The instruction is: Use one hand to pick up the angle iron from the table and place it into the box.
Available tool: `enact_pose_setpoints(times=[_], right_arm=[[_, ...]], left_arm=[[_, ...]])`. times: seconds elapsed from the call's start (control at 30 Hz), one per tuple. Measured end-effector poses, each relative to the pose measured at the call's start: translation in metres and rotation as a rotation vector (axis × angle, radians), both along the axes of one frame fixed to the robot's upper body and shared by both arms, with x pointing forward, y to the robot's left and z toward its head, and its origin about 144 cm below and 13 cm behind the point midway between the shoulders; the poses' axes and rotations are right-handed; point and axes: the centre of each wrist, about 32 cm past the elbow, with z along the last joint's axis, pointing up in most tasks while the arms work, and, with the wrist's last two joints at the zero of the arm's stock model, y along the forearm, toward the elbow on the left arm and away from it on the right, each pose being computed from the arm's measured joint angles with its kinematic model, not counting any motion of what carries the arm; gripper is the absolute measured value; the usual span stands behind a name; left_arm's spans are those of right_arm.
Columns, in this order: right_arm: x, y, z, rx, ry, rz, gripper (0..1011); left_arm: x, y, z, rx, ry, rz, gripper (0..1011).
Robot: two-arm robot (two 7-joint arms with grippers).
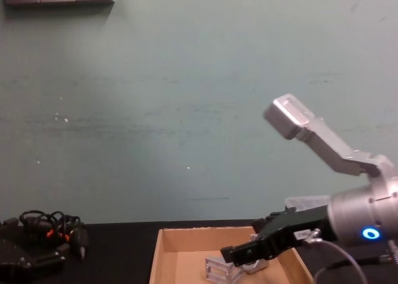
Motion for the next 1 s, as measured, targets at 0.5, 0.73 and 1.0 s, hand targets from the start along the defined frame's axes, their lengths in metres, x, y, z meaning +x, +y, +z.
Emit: enact_pose_setpoints(times=[0.5,0.73,1.0], right_arm=[[-0.066,-0.054,0.020,0.056,-0.063,0.148,1003],[-0.082,-0.071,0.021,0.039,-0.052,0.264,1003],[-0.087,-0.076,0.017,0.012,-0.028,0.375,1003]], left_arm=[[0.000,0.000,0.000,0.000,0.000,0.000,1011],[0.000,0.000,0.000,0.000,0.000,0.000,1011],[0.000,0.000,0.000,0.000,0.000,0.000,1011]])
